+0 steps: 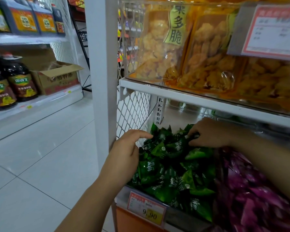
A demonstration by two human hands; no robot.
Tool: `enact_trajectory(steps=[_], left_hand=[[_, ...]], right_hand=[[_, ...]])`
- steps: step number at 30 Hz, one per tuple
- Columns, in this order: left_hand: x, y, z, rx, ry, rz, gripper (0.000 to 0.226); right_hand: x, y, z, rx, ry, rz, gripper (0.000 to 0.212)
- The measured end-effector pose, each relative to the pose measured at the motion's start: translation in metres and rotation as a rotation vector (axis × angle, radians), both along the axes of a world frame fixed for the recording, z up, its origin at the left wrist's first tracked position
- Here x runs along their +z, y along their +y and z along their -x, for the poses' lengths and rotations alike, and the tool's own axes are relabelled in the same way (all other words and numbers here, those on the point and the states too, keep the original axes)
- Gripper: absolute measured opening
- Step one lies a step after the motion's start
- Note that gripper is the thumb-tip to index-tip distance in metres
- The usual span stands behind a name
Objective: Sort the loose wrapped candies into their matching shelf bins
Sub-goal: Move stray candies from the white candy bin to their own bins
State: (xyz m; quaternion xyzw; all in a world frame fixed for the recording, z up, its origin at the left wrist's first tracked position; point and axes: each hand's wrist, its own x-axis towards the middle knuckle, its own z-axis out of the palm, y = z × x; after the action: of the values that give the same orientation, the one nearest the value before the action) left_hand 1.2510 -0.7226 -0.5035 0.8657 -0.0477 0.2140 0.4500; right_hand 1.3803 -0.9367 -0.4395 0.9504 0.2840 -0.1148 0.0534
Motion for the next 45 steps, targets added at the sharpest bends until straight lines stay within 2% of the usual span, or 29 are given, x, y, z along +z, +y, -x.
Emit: enact_trajectory(steps=[3, 7, 10, 13, 16, 19, 25, 35, 39, 42, 45], left_hand=[[0.000, -0.001, 0.002, 0.006, 0.024, 0.022, 0.059], [0.002, -0.001, 0.002, 0.020, 0.021, 0.025, 0.059], [0.004, -0.002, 0.003, 0.009, 0.008, 0.024, 0.056], [0.003, -0.002, 0.002, 0.000, 0.002, 0.021, 0.059], [0.003, -0.001, 0.001, 0.002, -0.003, 0.010, 0.063], [0.002, -0.001, -0.001, 0.000, -0.006, 0.002, 0.063], [0.005, -0.001, 0.001, 0.000, 0.005, -0.006, 0.057], [0.008, -0.004, 0.005, 0.028, -0.014, 0.013, 0.051], [0.009, -0.006, 0.005, 0.017, -0.030, 0.042, 0.048], [0.009, -0.006, 0.005, 0.014, -0.017, 0.051, 0.048], [0.007, -0.004, 0.003, 0.009, 0.005, 0.061, 0.049]], right_hand=[[0.002, 0.000, -0.008, -0.062, -0.036, 0.008, 0.037], [0.009, 0.012, -0.006, -0.076, 0.067, -0.174, 0.053], [0.006, 0.033, -0.010, -0.001, 0.110, -0.280, 0.055], [-0.006, 0.056, -0.014, 0.044, 0.181, -0.228, 0.063], [-0.019, 0.070, -0.016, 0.045, 0.336, -0.096, 0.073], [-0.023, 0.068, -0.011, 0.052, 0.380, -0.001, 0.081], [-0.007, 0.047, 0.018, 0.106, 0.451, 0.010, 0.071], [-0.010, 0.033, 0.042, 0.220, 0.452, -0.051, 0.053], [-0.005, 0.033, 0.037, 0.140, 0.509, -0.207, 0.046], [0.000, 0.040, 0.018, 0.106, 0.359, -0.381, 0.037], [-0.004, 0.050, -0.013, 0.093, 0.143, -0.302, 0.033]])
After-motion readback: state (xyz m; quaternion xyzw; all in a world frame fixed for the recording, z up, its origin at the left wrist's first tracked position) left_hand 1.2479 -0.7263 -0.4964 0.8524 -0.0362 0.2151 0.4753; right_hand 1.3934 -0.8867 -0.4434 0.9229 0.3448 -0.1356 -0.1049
